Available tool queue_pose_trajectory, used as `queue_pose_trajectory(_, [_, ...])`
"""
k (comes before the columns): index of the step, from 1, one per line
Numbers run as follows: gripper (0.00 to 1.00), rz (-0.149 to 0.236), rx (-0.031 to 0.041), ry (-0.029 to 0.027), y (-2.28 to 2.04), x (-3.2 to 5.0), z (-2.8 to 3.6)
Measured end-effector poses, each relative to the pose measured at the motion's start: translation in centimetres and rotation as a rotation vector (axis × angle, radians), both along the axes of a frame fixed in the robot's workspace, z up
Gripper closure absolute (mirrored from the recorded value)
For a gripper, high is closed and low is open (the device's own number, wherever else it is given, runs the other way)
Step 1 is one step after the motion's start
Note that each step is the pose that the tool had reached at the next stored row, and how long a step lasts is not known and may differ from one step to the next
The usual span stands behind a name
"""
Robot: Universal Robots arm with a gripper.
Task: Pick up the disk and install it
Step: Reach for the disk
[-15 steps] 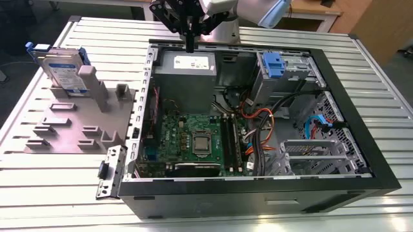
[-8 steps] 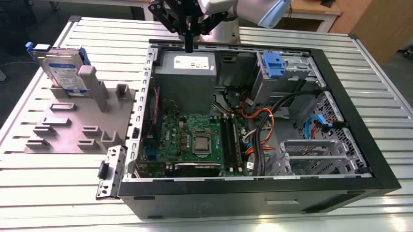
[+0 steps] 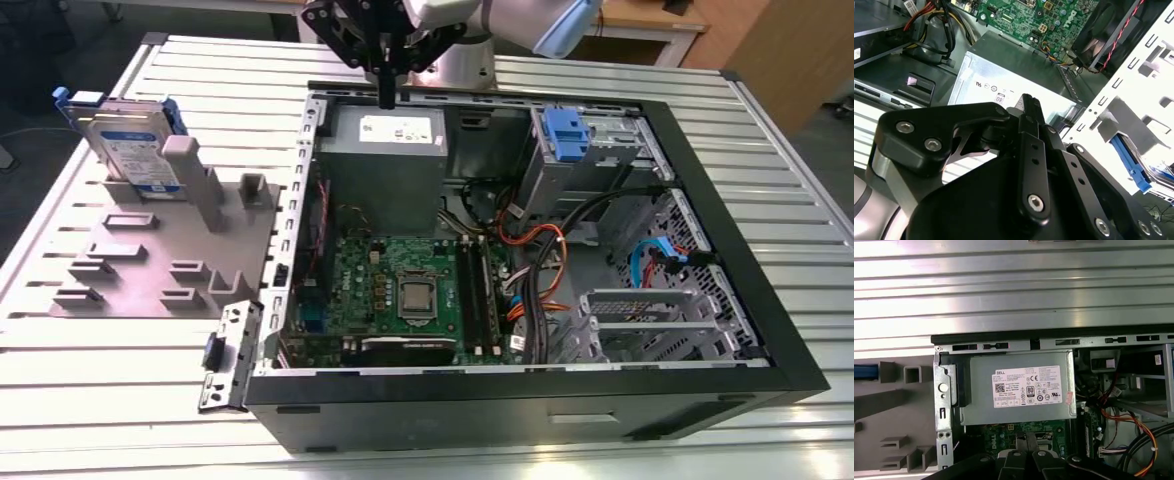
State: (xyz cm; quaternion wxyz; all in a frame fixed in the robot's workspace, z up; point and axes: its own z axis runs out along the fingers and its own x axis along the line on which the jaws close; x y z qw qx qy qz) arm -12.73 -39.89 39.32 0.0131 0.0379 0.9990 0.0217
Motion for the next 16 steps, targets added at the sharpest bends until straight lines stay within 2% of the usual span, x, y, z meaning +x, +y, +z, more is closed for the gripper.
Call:
queue_pose_trajectory(1, [0.89, 0.000, 0.0000, 0.0000, 0.00, -0.30, 0.00])
queue_pose_trajectory(16, [0.89, 0.000, 0.0000, 0.0000, 0.00, -0.76, 0.00])
